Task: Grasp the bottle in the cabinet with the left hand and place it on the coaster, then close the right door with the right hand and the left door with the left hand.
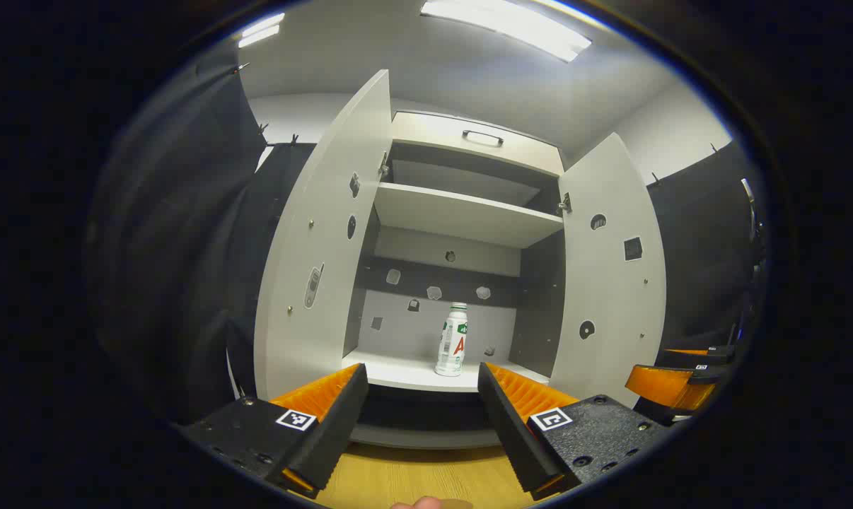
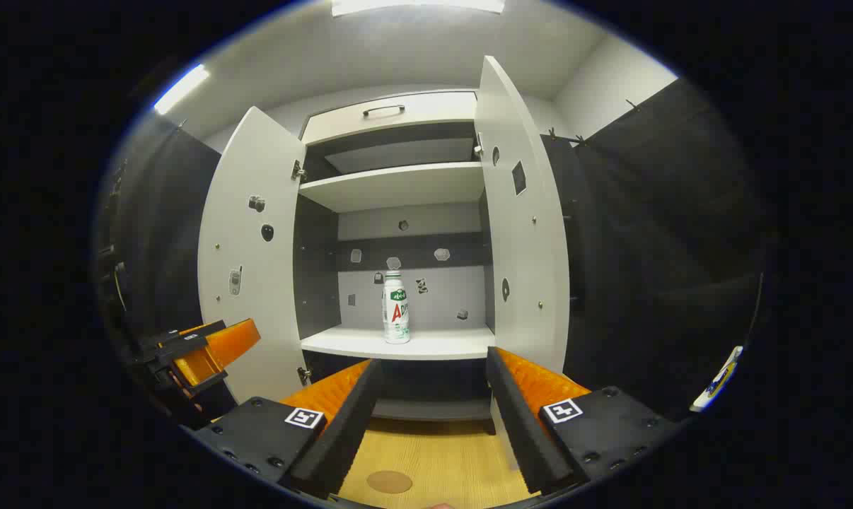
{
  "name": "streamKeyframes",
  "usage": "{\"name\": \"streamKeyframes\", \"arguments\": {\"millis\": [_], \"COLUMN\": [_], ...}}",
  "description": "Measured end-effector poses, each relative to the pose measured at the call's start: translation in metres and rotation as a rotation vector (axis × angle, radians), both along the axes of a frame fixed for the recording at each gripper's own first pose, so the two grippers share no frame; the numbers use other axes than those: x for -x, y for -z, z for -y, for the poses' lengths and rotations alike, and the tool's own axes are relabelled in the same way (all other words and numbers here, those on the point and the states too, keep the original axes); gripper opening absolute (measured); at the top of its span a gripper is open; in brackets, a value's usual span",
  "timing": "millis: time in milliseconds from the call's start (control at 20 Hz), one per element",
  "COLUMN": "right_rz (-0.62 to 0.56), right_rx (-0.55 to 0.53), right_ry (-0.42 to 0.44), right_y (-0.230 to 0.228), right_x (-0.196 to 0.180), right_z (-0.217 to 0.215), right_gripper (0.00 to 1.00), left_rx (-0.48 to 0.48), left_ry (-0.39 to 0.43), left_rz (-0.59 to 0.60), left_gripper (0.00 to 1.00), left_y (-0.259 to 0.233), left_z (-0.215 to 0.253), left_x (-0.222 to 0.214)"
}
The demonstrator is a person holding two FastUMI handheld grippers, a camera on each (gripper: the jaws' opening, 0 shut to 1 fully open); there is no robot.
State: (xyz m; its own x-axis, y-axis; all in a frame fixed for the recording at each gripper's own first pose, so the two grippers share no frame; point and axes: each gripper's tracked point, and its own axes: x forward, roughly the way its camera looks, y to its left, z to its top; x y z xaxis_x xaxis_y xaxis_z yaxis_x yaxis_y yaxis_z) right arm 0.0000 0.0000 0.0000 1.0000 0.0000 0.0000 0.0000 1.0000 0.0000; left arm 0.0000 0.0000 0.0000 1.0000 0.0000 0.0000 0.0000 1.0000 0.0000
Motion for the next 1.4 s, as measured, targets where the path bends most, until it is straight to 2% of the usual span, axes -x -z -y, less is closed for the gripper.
{"name": "streamKeyframes", "arguments": {"millis": [1200,1250,1300,1400], "right_rz": [-0.011,-0.014,-0.016,-0.017], "right_rx": [-0.009,-0.010,-0.011,-0.021], "right_ry": [0.005,0.008,0.009,0.008], "right_y": [0.005,0.006,0.007,0.006], "right_x": [0.003,0.003,0.003,0.002], "right_z": [0.003,0.004,0.006,0.008], "right_gripper": [0.97,0.97,0.97,0.97], "left_rx": [-0.020,-0.024,-0.024,0.013], "left_ry": [-0.058,-0.057,-0.054,-0.025], "left_rz": [-0.031,-0.030,-0.028,-0.033], "left_gripper": [0.95,0.98,0.95,0.94], "left_y": [0.006,0.005,0.001,-0.010], "left_z": [-0.017,-0.019,-0.020,-0.016], "left_x": [0.005,0.002,-0.003,-0.024]}}
